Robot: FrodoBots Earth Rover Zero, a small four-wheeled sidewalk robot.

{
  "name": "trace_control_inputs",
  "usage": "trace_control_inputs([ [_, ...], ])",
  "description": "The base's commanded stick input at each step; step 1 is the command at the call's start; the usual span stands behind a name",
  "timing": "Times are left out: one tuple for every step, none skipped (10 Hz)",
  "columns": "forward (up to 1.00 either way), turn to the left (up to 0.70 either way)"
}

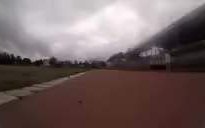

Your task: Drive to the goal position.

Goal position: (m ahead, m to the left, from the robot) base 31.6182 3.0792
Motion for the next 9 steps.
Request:
trace_control_inputs([
  [0.70,0.21],
  [0.70,0.32],
  [0.70,0.29],
  [0.70,0.21],
  [0.70,0.13],
  [0.70,0.05],
  [0.70,0.00],
  [0.70,0.00],
  [0.70,0.00],
])
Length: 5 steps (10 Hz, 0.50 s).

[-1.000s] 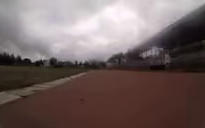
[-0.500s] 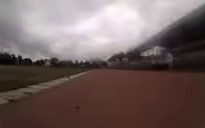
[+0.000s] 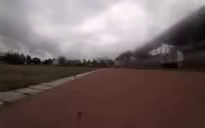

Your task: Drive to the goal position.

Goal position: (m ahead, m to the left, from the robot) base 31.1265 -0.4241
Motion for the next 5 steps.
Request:
trace_control_inputs([
  [0.70,0.00],
  [0.70,0.00],
  [0.70,0.00],
  [0.70,0.00],
  [0.70,0.00],
])
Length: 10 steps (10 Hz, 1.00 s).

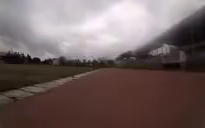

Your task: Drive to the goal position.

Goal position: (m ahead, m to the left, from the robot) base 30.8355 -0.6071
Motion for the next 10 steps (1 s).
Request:
trace_control_inputs([
  [0.70,0.00],
  [0.70,0.00],
  [0.70,0.03],
  [0.70,0.05],
  [0.70,0.02],
  [0.70,0.00],
  [0.70,0.00],
  [0.70,0.03],
  [0.70,0.02],
  [0.70,0.00],
])
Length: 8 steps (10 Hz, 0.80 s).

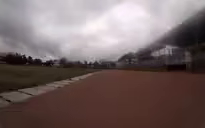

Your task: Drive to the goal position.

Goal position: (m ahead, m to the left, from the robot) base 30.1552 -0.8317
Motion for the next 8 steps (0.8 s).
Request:
trace_control_inputs([
  [0.70,0.01],
  [0.70,0.03],
  [0.70,0.01],
  [0.70,0.00],
  [0.70,0.02],
  [0.70,0.03],
  [0.70,0.02],
  [0.70,-0.35],
])
